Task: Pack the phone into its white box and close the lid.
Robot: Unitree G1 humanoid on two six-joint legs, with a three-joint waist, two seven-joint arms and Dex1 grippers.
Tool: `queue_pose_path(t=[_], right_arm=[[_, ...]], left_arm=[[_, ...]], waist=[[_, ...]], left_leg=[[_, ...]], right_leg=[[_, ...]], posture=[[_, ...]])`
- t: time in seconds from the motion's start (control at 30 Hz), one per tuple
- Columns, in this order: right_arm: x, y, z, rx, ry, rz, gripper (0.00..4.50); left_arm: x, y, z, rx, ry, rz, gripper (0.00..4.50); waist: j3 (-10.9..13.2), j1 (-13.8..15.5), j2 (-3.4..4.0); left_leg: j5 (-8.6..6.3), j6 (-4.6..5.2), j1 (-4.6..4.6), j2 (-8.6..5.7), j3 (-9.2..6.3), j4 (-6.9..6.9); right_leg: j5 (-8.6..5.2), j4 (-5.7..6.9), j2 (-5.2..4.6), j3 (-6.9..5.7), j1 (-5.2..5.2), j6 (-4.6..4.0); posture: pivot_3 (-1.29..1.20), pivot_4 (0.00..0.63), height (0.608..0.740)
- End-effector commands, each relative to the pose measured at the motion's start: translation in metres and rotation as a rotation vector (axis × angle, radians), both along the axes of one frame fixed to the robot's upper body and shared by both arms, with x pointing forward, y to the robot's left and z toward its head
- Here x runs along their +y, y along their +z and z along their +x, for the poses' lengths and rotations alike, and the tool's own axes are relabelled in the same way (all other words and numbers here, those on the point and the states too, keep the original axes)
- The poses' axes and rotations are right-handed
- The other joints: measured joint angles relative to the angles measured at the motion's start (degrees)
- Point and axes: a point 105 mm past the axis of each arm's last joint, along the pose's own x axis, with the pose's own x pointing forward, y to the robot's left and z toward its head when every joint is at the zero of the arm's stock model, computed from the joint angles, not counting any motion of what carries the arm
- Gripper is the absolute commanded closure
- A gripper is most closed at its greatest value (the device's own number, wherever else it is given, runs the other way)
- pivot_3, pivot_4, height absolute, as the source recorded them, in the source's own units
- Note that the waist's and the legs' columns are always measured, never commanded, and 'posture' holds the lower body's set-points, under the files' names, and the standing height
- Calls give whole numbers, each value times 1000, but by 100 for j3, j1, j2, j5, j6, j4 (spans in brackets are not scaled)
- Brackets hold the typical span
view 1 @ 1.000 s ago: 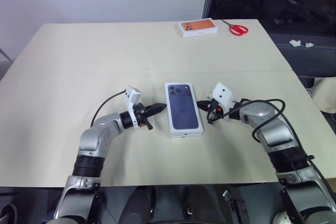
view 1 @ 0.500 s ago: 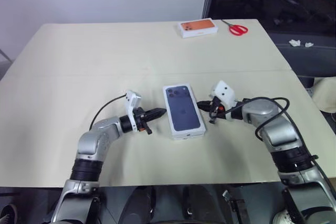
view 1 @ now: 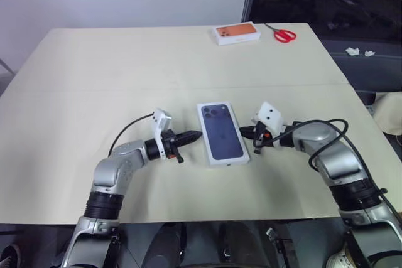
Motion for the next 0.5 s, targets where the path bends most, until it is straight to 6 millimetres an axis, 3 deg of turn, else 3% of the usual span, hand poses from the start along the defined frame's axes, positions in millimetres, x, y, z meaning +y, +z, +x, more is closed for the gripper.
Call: queue_pose_path(t=[0.03, 0.5], right_arm=[[14, 8, -6, -36, 74, 13, 4466], [17, 18, 4, -87, 54, 20, 4466]], left_arm=[[-6, 6, -4, -24, -33, -10, 4500], [8, 13, 12, -56, 66, -35, 4500]], waist=[[0, -3, 0], [0, -3, 0]], left_leg=[[0, 0, 0, 0, 0, 0], [0, 0, 0, 0, 0, 0]], right_leg=[[0, 0, 0, 0, 0, 0], [0, 1, 1, 0, -2, 0]], posture=[[0, 150, 740], [0, 150, 740]])
